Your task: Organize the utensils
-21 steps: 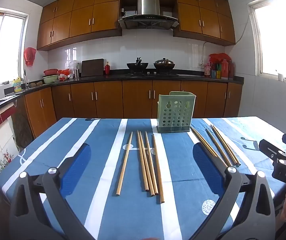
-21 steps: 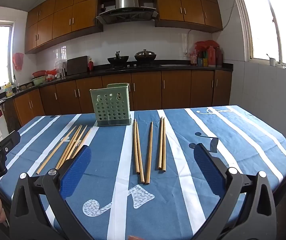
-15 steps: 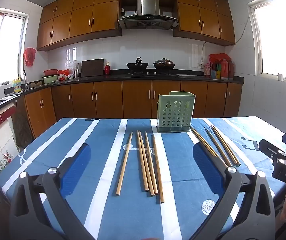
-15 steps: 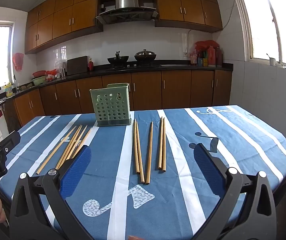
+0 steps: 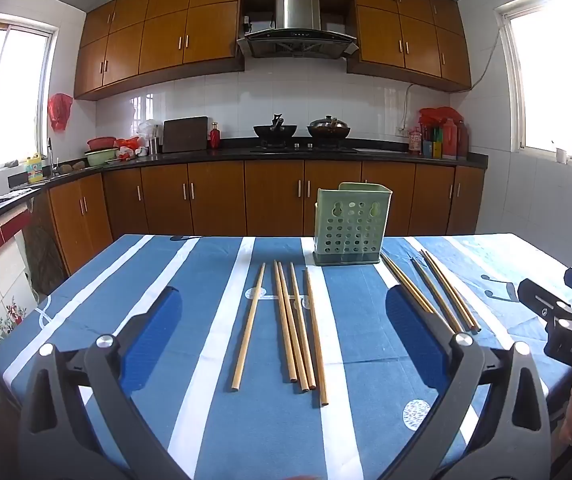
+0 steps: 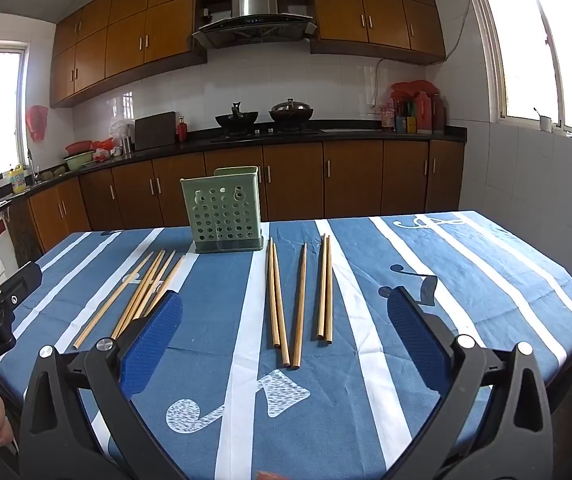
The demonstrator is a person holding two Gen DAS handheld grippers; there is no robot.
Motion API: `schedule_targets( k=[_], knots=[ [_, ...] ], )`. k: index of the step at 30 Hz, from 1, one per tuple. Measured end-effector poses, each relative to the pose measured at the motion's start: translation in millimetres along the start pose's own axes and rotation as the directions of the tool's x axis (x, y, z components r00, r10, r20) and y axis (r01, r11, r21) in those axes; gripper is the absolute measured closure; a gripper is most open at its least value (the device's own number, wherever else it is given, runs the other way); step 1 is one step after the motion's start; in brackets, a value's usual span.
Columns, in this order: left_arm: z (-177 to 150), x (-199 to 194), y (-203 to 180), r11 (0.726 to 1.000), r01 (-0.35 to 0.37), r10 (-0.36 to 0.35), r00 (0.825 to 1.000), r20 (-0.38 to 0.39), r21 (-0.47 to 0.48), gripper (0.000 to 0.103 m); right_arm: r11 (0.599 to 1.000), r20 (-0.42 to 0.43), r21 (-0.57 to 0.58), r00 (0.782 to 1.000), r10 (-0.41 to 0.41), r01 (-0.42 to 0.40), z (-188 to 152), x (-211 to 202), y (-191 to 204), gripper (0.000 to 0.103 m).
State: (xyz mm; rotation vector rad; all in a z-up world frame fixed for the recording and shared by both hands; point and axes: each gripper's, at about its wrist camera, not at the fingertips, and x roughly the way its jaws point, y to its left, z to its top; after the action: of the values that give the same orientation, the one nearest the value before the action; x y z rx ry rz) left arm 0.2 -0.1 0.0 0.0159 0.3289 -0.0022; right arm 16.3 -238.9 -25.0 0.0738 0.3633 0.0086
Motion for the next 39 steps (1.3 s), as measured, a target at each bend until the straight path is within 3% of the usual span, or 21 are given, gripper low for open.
schedule_targets(
  k=[39],
  knots=[
    [0.1, 0.5, -0.1, 1.0, 0.0, 0.0, 1.0, -0.003, 0.0, 0.004, 1.0, -0.003, 0.003, 1.0, 0.0, 0.0, -2.6, 1.7, -1.3, 0.002]
  ],
)
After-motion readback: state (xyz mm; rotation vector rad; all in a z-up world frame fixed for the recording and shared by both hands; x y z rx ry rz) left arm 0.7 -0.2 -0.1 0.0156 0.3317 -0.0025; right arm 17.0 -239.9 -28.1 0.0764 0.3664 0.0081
